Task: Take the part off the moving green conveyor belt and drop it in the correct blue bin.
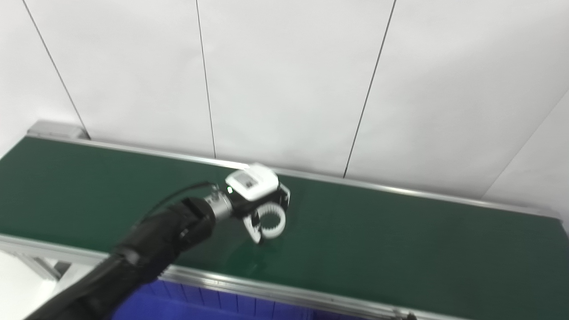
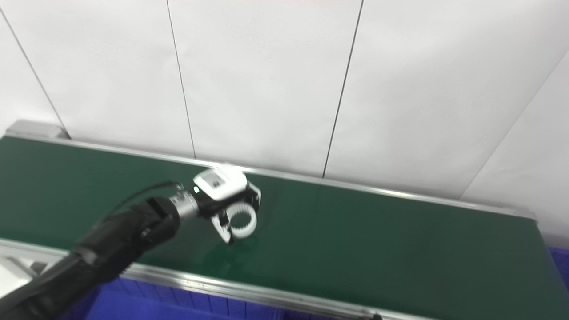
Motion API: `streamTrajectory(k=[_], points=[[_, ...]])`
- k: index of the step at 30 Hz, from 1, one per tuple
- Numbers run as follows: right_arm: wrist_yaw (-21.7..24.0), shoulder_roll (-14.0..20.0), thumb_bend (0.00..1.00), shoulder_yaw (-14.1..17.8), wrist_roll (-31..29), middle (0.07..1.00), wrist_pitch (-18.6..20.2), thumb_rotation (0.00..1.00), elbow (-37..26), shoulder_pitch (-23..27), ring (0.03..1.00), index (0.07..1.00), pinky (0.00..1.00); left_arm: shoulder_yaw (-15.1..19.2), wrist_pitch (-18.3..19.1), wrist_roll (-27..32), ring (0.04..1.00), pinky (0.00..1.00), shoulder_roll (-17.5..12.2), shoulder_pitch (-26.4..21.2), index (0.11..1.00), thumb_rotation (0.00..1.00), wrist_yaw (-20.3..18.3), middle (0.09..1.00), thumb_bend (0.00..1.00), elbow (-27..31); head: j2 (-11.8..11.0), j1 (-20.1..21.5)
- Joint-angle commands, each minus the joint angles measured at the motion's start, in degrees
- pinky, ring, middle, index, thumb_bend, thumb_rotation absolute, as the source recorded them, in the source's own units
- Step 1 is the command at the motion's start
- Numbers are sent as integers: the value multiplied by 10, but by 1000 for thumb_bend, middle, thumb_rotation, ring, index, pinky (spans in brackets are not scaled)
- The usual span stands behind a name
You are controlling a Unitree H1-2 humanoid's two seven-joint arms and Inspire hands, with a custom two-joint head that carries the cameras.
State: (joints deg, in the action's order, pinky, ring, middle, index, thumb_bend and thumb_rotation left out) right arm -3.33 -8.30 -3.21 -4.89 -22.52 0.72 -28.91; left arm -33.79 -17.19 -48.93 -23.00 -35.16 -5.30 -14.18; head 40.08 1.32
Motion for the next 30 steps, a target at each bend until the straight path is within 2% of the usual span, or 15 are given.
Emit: streamTrajectory(k=[1, 4, 9, 10, 12, 14, 16, 18, 19, 20, 22, 25, 27, 30], points=[[7, 2, 784, 0, -5, 992, 8, 995, -30, -9, 931, 1000, 882, 27, 19, 18, 320, 370, -10, -1, 485, 0, -33, 472, 524, 78, 13, -11], [6, 11, 796, 6, -11, 978, 27, 978, -52, -10, 911, 1000, 853, 56, 46, 31, 334, 393, -24, 50, 485, 0, -84, 472, 525, 183, 32, -32], [13, 33, 799, 20, -34, 960, 51, 936, -79, -7, 895, 1000, 809, 81, 94, 14, 368, 429, -29, 148, 485, 0, -142, 475, 525, 290, 49, -56], [14, 38, 798, 23, -42, 958, 57, 923, -83, -6, 894, 1000, 804, 85, 106, 6, 377, 446, -26, 170, 511, 0, -152, 442, 520, 309, 51, -63], [18, 50, 803, 28, -58, 950, 70, 901, -90, -3, 885, 1000, 795, 94, 120, -11, 386, 463, -23, 232, 526, 0, -158, 425, 518, 342, 54, -80], [21, 60, 799, 33, -68, 949, 79, 889, -95, 0, 885, 1000, 799, 98, 126, -25, 382, 458, -18, 273, 529, 0, -160, 422, 517, 360, 55, -88], [23, 68, 785, 38, -75, 948, 86, 887, -97, 4, 885, 1000, 795, 100, 138, -39, 398, 471, -13, 309, 533, 0, -170, 426, 515, 369, 57, -93], [24, 75, 775, 42, -80, 950, 93, 883, -99, 8, 885, 1000, 796, 101, 147, -54, 390, 465, -8, 340, 500, 0, -175, 464, 520, 371, 59, -92], [25, 78, 795, 44, -81, 951, 97, 872, -99, 11, 881, 1000, 798, 101, 149, -63, 333, 401, -5, 353, 492, 0, -175, 469, 523, 368, 61, -89], [25, 80, 802, 45, -80, 951, 99, 869, -98, 12, 878, 1000, 798, 100, 149, -72, 313, 377, -4, 365, 490, 0, -172, 470, 524, 361, 61, -89], [27, 82, 802, 47, -79, 949, 102, 866, -96, 17, 874, 1000, 797, 100, 149, -88, 374, 425, 0, 380, 517, 0, -167, 437, 520, 346, 61, -85], [29, 84, 815, 51, -79, 951, 106, 851, -90, 25, 877, 1000, 800, 101, 140, -108, 362, 413, 4, 385, 490, 0, -139, 472, 524, 310, 60, -82], [31, 83, 805, 52, -76, 952, 103, 854, -83, 31, 883, 1000, 808, 98, 134, -126, 307, 358, 8, 378, 486, 0, -114, 472, 526, 284, 58, -81], [31, 81, 794, 52, -72, 953, 99, 857, -77, 38, 887, 1000, 808, 90, 136, -161, 278, 338, 10, 366, 484, 0, -87, 472, 527, 256, 56, -79]])
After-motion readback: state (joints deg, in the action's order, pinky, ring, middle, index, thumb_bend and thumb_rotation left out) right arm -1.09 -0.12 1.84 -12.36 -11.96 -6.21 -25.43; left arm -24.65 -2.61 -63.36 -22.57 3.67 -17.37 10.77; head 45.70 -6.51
